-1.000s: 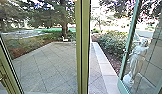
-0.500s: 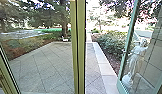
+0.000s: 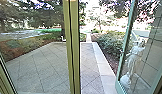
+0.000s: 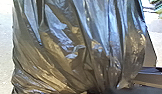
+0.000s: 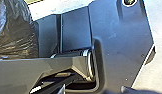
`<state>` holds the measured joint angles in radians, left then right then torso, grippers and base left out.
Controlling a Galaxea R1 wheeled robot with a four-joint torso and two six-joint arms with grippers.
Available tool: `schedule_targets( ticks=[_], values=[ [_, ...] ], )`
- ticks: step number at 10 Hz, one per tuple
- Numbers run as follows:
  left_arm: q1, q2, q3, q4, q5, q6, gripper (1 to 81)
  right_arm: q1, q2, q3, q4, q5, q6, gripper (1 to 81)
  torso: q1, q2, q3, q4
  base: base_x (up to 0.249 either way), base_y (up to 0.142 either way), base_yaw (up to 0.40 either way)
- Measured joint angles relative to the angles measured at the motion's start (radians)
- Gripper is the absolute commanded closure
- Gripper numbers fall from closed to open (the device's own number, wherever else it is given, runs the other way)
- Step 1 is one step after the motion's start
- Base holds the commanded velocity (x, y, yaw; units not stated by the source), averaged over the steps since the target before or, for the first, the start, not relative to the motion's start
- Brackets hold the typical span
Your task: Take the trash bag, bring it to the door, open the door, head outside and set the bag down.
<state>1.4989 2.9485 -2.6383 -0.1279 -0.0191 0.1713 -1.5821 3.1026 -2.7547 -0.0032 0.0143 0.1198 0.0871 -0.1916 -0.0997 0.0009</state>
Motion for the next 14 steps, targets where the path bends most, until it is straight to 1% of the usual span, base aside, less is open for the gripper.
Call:
schedule_targets(
  ticks=[14],
  values=[
    [0.0, 0.005, 0.0, 0.0, 0.0, 0.0, 81.1, -0.008, 0.002, 0.0, 0.0, 0.01, 0.0, 1.0, 0.0, 0.0, 0.0, 0.0, 0.0, -0.098, 0.0]
  ],
)
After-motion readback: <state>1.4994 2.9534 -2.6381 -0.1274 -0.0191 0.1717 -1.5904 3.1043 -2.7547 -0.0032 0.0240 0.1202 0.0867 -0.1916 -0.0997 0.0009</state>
